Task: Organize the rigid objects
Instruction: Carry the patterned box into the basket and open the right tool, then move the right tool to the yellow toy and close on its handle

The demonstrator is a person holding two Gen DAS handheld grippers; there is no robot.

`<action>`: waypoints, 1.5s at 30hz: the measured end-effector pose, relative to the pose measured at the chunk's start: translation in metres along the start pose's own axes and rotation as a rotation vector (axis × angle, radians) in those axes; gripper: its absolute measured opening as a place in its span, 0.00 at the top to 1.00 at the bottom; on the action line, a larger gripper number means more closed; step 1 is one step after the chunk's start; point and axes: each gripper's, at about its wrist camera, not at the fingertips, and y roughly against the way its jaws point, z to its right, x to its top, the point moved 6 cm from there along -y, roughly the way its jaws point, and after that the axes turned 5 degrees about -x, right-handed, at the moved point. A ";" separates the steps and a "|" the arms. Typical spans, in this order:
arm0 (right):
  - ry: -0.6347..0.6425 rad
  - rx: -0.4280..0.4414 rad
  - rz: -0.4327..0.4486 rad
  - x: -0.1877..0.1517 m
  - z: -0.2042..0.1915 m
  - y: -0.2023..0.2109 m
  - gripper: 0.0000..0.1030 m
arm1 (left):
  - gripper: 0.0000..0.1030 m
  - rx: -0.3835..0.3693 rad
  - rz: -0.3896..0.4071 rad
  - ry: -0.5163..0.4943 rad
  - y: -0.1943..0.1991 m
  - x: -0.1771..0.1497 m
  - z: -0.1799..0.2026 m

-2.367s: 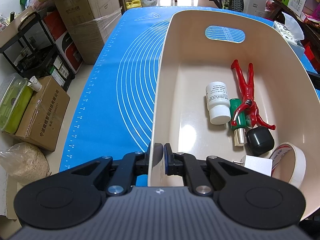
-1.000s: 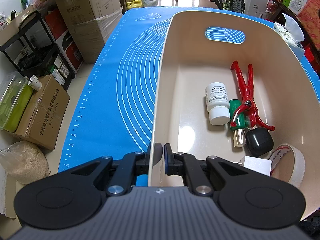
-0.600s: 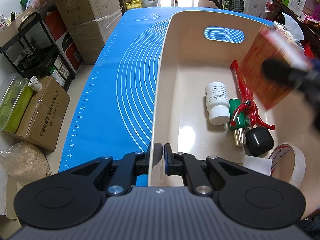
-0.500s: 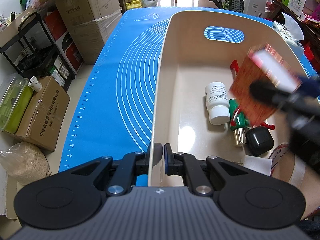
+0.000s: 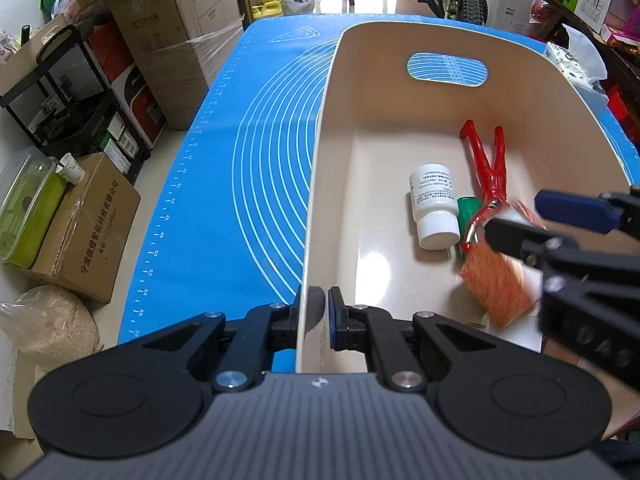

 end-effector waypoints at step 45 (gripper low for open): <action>-0.425 -0.566 0.020 -0.042 0.231 -0.080 0.52 | 0.89 0.015 -0.001 -0.015 0.000 -0.001 0.004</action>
